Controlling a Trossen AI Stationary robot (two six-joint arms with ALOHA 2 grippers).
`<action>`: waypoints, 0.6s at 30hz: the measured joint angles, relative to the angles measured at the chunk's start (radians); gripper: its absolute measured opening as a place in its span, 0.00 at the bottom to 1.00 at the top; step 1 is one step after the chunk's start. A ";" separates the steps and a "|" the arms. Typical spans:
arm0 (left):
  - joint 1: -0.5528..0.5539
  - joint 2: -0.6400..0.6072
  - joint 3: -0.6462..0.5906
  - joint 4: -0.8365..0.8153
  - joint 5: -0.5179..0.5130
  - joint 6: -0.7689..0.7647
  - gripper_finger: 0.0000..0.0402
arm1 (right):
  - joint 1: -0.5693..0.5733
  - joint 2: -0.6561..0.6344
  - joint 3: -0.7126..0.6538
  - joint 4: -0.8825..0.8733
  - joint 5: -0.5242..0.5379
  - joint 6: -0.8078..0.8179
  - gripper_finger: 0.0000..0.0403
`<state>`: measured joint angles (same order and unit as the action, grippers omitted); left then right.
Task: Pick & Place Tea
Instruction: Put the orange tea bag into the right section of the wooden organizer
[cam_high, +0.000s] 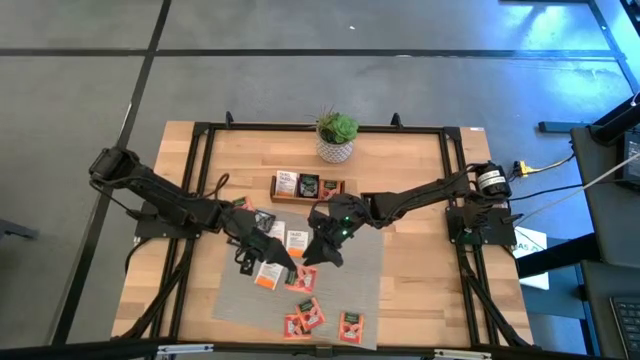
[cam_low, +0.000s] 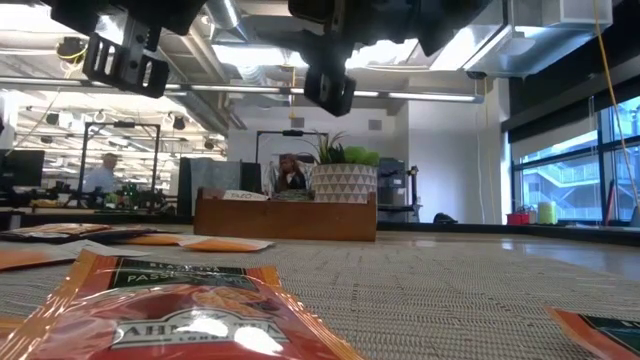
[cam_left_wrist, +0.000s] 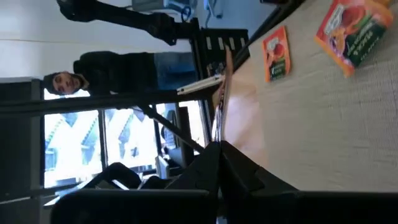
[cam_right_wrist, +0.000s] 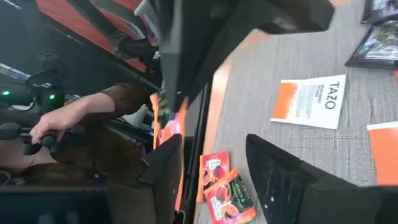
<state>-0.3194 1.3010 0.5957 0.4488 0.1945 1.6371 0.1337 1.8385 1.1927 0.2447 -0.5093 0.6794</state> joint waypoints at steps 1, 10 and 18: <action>0.008 0.000 0.000 0.000 0.012 -0.004 0.01 | 0.000 0.000 0.000 0.003 -0.007 -0.001 0.43; 0.041 0.000 0.000 -0.002 0.018 -0.008 0.01 | 0.000 0.000 0.000 0.046 -0.024 0.023 0.36; 0.069 0.000 0.000 -0.003 0.015 0.010 0.01 | 0.000 0.000 0.000 0.052 -0.042 0.020 0.31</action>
<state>-0.2500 1.3010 0.5957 0.4462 0.2091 1.6473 0.1337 1.8381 1.1928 0.2964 -0.5508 0.6995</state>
